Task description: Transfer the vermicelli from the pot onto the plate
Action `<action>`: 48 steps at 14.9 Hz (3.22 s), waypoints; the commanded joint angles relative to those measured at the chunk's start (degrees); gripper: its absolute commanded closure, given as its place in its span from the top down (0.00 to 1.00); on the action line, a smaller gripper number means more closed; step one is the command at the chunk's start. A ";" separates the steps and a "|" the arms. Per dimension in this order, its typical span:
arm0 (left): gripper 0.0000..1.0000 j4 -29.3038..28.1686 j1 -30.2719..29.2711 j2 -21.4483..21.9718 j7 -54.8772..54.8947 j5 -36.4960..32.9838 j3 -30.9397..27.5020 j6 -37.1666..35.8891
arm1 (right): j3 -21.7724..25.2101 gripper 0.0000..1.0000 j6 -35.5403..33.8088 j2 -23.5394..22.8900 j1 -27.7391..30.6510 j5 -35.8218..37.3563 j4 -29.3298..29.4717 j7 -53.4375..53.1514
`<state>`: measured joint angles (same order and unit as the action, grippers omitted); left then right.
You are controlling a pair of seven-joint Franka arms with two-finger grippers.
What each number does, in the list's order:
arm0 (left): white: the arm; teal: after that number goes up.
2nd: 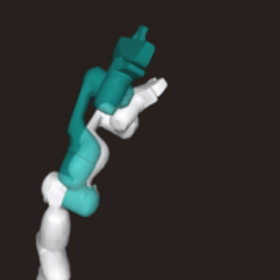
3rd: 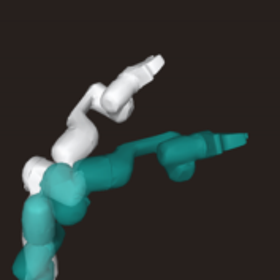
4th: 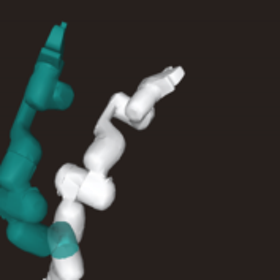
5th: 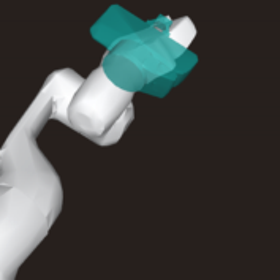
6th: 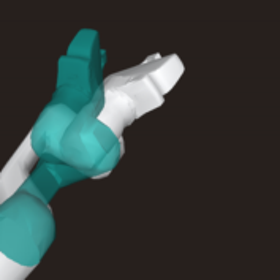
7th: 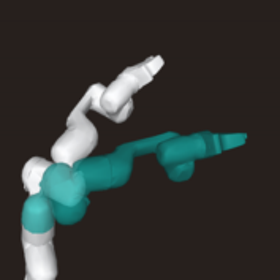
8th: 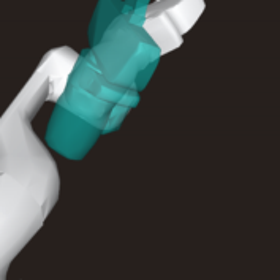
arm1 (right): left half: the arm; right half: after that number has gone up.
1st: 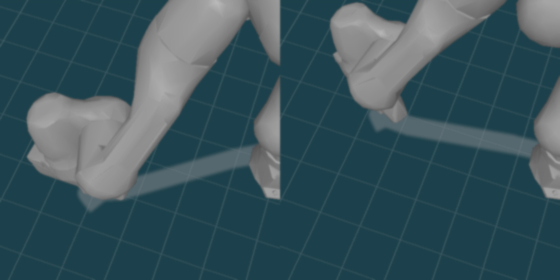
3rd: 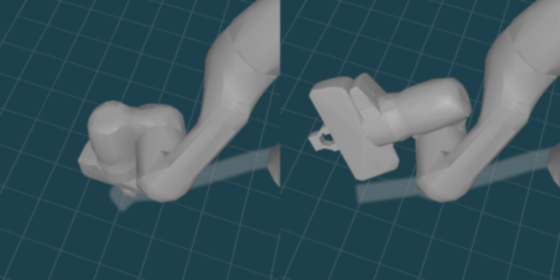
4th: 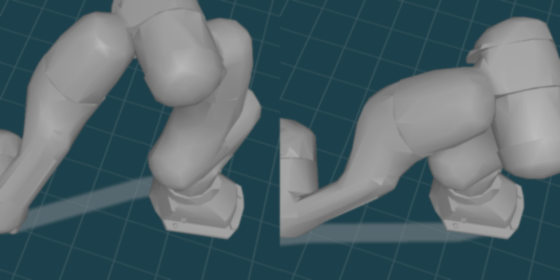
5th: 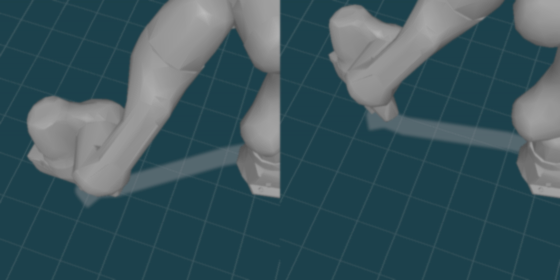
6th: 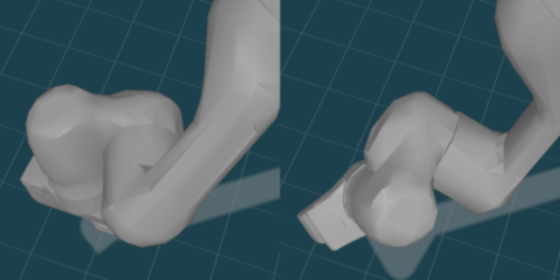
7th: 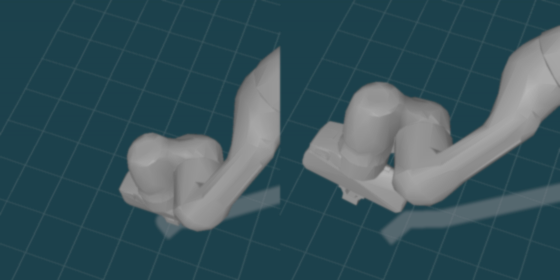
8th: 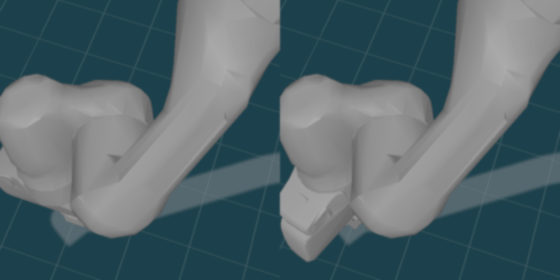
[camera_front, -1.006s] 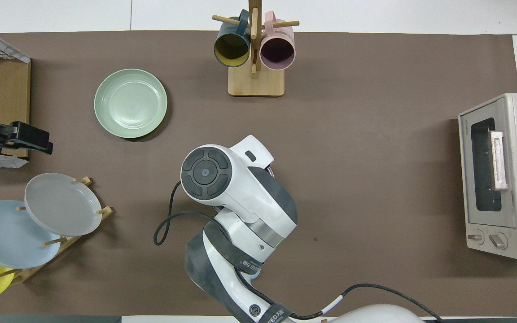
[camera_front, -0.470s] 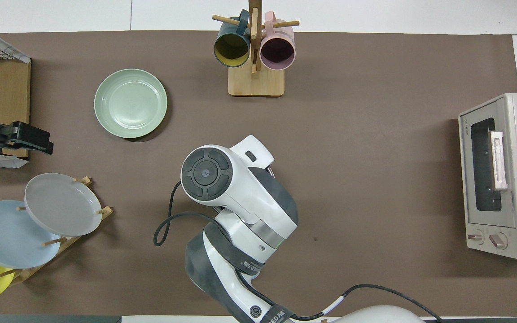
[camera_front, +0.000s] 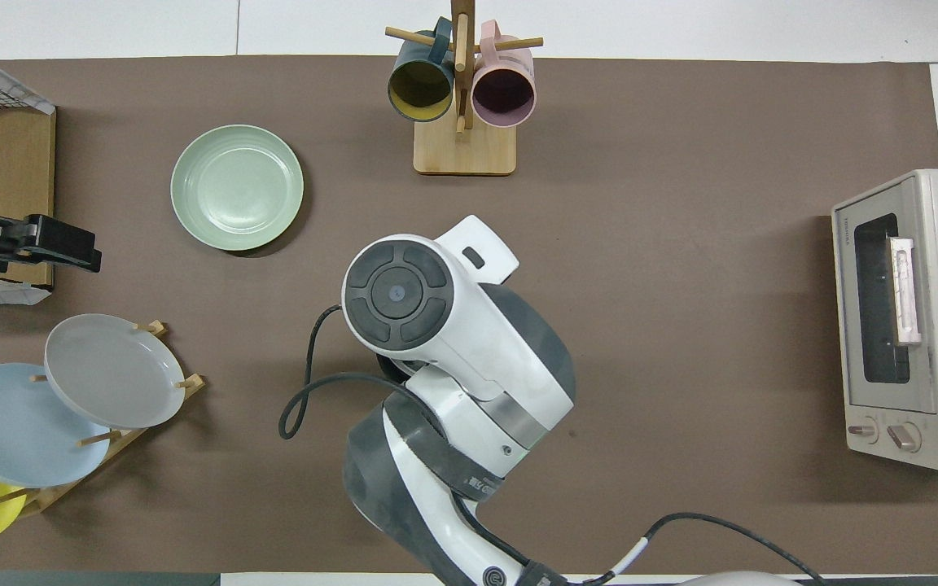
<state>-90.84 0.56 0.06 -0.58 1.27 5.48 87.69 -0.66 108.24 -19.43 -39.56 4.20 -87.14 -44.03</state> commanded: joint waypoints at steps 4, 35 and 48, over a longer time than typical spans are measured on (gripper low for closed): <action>1.00 -2.58 9.00 0.73 -5.45 0.31 -0.03 2.83 | -0.39 0.55 -4.17 2.46 13.35 -0.07 0.48 23.07; 0.00 -17.29 35.04 -12.90 -31.77 0.84 -0.03 30.30 | -0.30 1.00 12.92 10.19 36.66 -1.21 -25.56 51.50; 0.00 10.77 7.11 -14.20 -9.81 6.28 -0.47 5.29 | 0.84 1.00 -27.81 17.94 37.45 -3.85 -1.55 48.34</action>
<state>-81.94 11.62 -11.53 -14.25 5.77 4.45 91.07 0.58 82.15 0.05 -3.46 0.93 -90.18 5.06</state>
